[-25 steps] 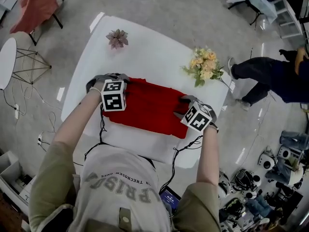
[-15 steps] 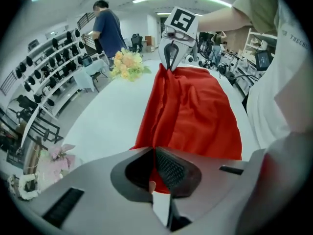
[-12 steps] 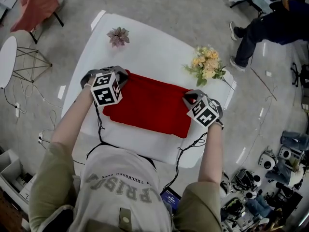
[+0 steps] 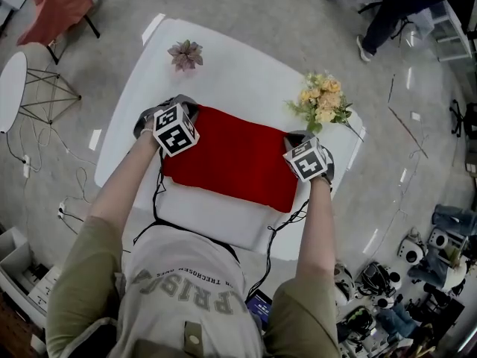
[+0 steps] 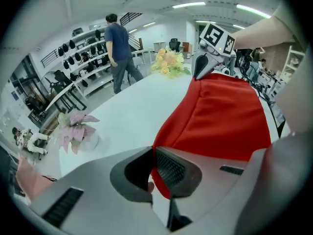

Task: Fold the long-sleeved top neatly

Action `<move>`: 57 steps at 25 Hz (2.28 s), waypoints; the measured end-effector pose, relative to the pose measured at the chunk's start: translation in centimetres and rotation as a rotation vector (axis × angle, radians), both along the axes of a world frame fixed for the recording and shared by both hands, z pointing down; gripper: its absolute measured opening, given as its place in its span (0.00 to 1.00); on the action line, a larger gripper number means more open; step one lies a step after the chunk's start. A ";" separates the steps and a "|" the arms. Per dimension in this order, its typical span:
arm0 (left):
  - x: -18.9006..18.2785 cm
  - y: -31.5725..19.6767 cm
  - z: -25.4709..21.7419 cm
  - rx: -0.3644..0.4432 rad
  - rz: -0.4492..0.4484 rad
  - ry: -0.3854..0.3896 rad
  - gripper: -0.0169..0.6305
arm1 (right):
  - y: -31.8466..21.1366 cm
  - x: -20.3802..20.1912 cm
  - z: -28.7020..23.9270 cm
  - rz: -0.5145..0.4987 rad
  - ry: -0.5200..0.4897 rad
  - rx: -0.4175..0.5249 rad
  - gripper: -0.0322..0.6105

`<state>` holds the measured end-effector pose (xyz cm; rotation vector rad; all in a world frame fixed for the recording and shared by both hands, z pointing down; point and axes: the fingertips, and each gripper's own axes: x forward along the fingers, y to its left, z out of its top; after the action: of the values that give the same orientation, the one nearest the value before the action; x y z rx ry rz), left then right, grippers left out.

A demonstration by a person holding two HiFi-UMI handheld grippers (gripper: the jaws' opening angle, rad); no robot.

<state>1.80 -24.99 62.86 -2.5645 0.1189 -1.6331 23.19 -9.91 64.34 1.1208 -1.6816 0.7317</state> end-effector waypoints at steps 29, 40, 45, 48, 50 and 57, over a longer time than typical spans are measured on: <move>-6.3 12.4 -2.5 -0.248 0.018 0.100 0.55 | 10.5 -6.4 -4.7 0.038 -0.323 0.168 0.60; -5.4 14.9 -16.3 -0.027 -0.486 0.748 0.55 | 12.2 -9.2 -21.9 0.501 -0.326 1.037 0.60; -6.5 18.6 -20.5 0.084 -0.595 0.906 0.36 | 14.6 -11.9 -24.6 0.602 -0.293 1.140 0.57; -7.0 20.5 -22.1 0.107 -0.641 0.979 0.28 | 16.4 -13.2 -26.0 0.623 -0.262 1.180 0.42; -7.2 21.8 -23.0 0.143 -0.634 0.999 0.19 | 17.3 -14.0 -26.9 0.612 -0.238 1.199 0.31; -8.1 25.1 -25.3 0.210 -0.602 1.057 0.05 | 20.1 -16.0 -29.5 0.548 -0.106 1.266 0.05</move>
<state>-6.26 0.11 37.61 -3.0340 1.1237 -0.0969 7.16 10.20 34.83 2.4997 -1.9352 -0.0901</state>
